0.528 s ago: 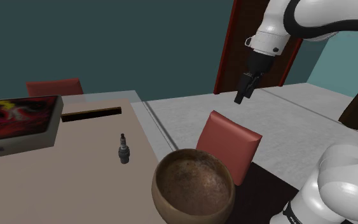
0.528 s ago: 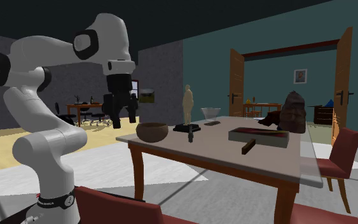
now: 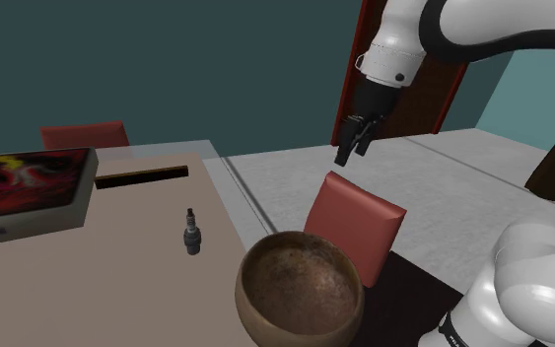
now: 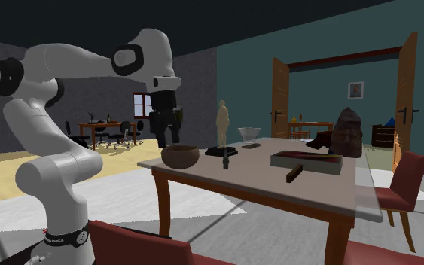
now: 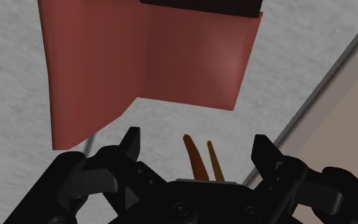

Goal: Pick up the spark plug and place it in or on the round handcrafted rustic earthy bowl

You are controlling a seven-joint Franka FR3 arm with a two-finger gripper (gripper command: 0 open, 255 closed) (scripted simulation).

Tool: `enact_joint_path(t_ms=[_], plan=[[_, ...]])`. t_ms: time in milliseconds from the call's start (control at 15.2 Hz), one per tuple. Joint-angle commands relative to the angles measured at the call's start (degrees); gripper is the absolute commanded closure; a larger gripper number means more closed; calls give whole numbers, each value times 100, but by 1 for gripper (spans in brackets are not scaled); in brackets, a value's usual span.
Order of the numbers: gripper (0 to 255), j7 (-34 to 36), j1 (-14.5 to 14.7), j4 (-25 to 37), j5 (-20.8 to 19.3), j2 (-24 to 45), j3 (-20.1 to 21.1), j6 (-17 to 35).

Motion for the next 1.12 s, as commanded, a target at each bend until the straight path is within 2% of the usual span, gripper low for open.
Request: enact_joint_path(t_ms=[0, 594, 1056], plan=[[0, 308, 76, -4, 113, 109, 288, 183], [0, 1662, 177, 772, 224, 1202, 1548, 791], [0, 2868, 35, 1773, -246, 2395, 2579, 1088]])
